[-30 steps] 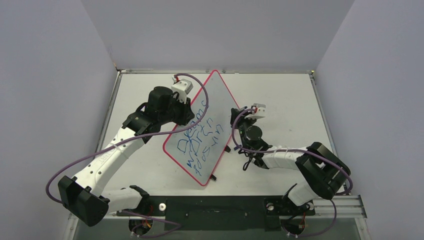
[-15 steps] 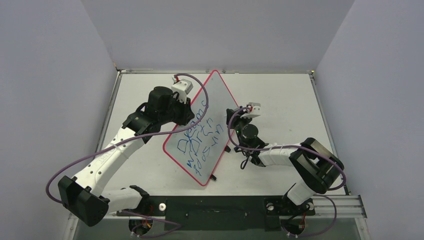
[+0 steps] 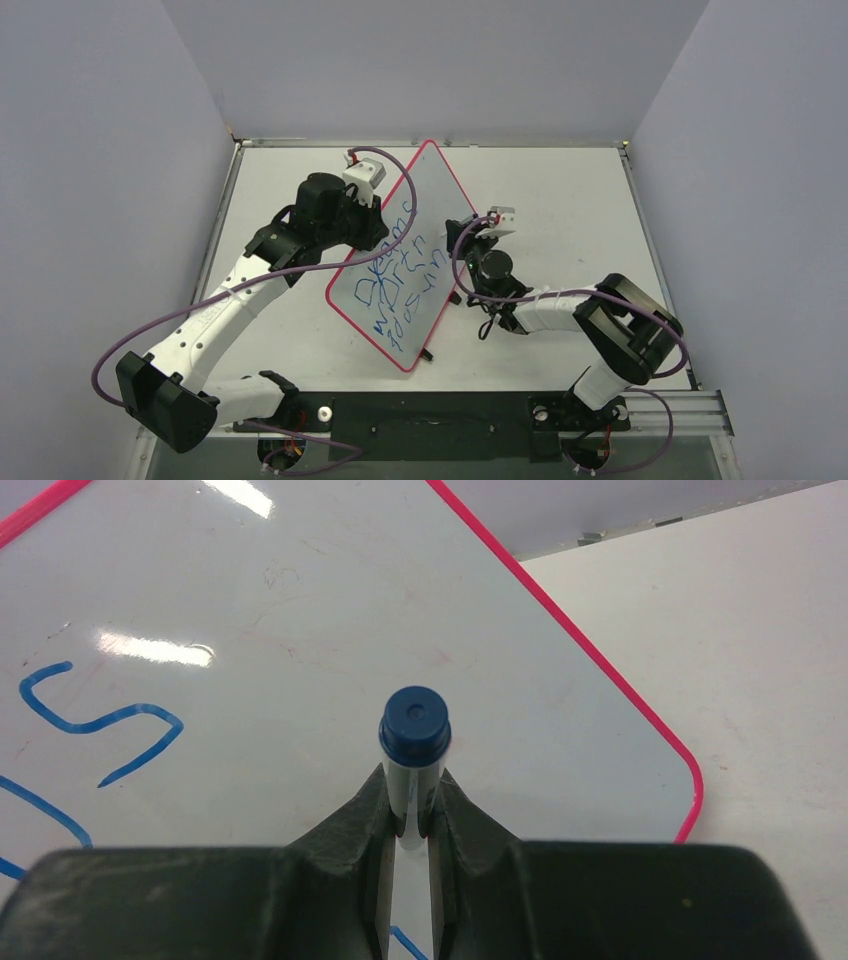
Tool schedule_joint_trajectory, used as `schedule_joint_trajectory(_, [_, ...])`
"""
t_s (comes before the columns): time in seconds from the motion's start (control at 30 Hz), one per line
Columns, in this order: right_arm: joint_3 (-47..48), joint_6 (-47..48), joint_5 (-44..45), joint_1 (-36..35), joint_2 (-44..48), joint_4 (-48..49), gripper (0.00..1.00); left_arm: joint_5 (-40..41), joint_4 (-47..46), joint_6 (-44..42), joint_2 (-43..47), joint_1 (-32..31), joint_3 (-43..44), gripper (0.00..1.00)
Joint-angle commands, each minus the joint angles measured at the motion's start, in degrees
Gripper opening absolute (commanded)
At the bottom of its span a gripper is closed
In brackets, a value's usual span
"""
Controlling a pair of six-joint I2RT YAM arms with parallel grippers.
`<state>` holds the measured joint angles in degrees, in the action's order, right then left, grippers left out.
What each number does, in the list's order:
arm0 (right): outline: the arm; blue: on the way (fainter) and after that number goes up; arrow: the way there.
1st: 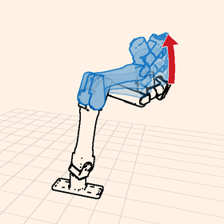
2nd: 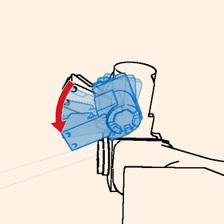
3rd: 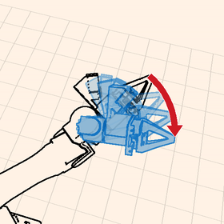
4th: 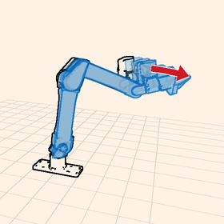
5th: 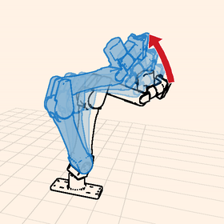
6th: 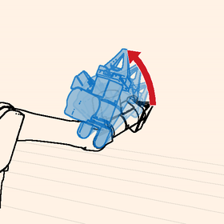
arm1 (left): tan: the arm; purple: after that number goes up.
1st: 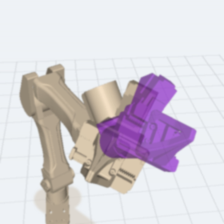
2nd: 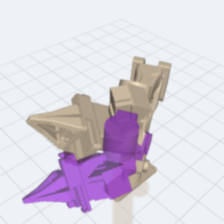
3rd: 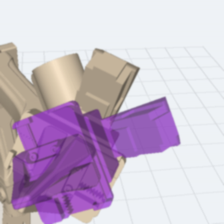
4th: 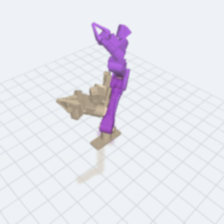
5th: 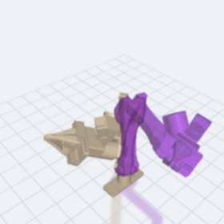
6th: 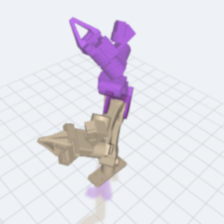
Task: Write a sentence on the whiteboard
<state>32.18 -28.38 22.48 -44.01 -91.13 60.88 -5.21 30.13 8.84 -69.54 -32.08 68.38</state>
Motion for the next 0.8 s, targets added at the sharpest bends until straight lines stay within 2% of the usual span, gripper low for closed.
schedule_joint_trajectory(0.0, [0.82,-1.00,-1.09,-1.70,0.26,3.59,0.00,3.24,-5.34,-5.68,1.69,0.15,0.59,0.00])
schedule_joint_trajectory(0.4, [-2.06,-2.08,1.03,-4.97,0.31,4.50,0.00,3.28,-5.32,-5.69,1.91,0.15,0.60,0.00])
schedule_joint_trajectory(0.77, [-4.27,-3.00,3.51,-3.62,0.08,4.56,0.00,3.22,-5.34,-5.68,1.88,0.11,0.58,0.00])
